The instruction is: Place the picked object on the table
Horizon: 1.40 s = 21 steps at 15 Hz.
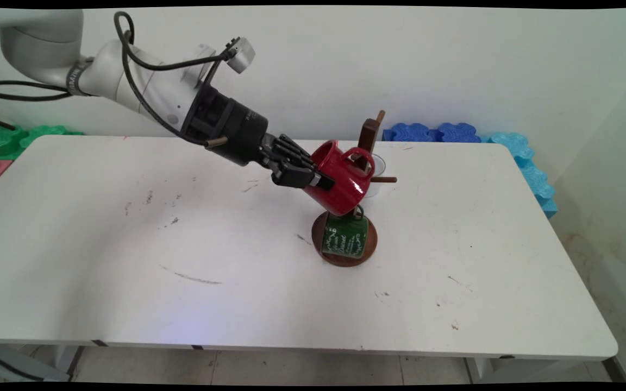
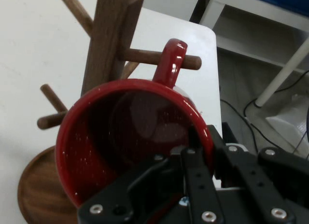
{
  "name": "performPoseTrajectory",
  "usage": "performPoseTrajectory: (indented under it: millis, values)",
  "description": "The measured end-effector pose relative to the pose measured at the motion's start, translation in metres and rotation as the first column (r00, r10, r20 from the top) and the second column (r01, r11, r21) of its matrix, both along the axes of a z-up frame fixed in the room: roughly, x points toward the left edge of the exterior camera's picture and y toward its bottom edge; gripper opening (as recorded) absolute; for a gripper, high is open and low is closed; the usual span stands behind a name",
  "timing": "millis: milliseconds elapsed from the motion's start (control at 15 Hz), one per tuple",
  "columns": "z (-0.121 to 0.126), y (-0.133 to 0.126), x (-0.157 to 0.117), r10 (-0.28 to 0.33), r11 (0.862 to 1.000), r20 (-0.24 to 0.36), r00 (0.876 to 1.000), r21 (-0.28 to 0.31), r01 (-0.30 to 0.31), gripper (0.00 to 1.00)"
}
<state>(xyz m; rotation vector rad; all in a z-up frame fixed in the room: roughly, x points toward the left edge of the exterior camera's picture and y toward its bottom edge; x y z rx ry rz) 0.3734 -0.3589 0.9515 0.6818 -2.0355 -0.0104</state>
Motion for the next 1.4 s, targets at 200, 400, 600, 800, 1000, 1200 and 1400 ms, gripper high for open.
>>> performPoseTrajectory:
  millis: [200, 400, 600, 800, 1000, 1200, 1400]
  values:
    - [0.0009, -0.0001, 0.0000, -0.002, 1.000, 0.001, 1.000, -0.002, 0.002, 0.00]
    - [0.0021, -0.0003, -0.0001, -0.003, 1.000, 0.002, 1.000, -0.004, 0.003, 0.00]
    - [0.0034, -0.0003, 0.0003, -0.003, 1.000, 0.002, 1.000, -0.005, 0.003, 0.00]
    - [0.0044, -0.0001, 0.0004, -0.003, 1.000, 0.002, 1.000, -0.006, 0.003, 0.00]
    - [0.0061, 0.0003, 0.0001, -0.002, 1.000, -0.001, 1.000, -0.006, 0.002, 0.00]
    - [0.0082, 0.0011, -0.0005, -0.003, 1.000, -0.003, 1.000, -0.006, 0.003, 0.00]
    - [0.0094, 0.0021, -0.0008, -0.005, 1.000, -0.003, 1.000, -0.006, 0.005, 0.00]
